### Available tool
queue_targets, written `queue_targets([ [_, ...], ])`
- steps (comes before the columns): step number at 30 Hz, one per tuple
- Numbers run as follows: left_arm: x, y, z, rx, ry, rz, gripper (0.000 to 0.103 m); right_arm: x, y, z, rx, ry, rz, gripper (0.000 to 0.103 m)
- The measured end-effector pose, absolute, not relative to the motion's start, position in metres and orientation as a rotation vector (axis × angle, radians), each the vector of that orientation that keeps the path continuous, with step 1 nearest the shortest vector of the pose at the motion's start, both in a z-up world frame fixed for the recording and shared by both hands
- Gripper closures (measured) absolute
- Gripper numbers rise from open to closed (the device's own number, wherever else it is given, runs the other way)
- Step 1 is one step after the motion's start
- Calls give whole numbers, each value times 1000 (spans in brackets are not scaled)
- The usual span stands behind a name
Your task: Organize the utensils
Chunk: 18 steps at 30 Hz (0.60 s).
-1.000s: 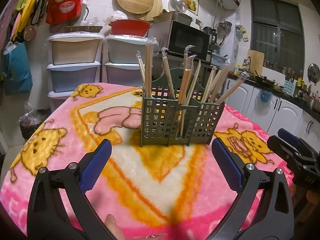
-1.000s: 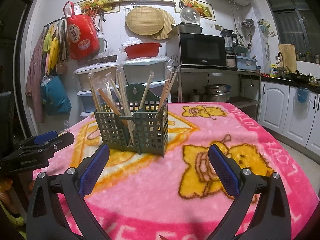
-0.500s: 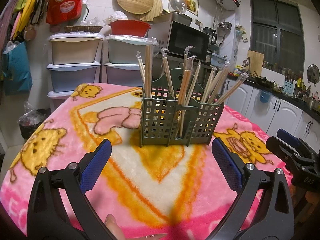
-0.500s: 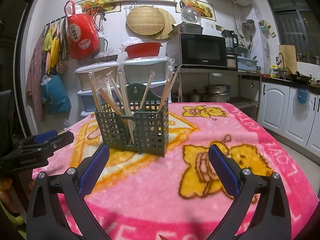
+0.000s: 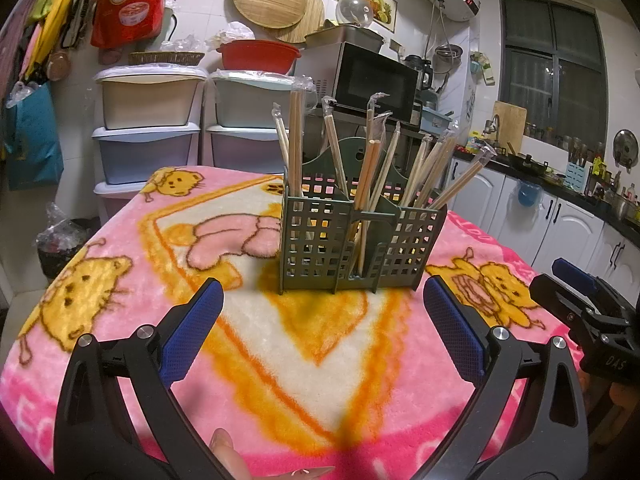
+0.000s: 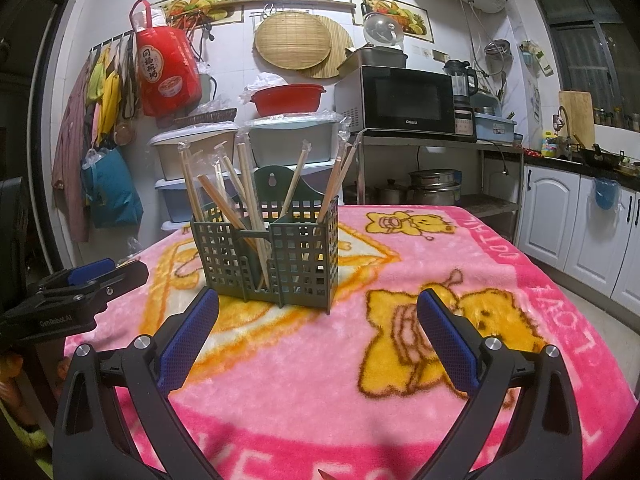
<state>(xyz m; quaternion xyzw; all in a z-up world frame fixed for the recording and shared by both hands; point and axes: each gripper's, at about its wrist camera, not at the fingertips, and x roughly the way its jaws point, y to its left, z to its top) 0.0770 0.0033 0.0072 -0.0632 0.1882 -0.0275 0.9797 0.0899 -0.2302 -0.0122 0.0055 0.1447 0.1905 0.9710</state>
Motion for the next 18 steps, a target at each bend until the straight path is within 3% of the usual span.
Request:
queue_targets([
  [18,77,1,7,-127,384,-68,11,90,-230,-12,9,294,383,7],
])
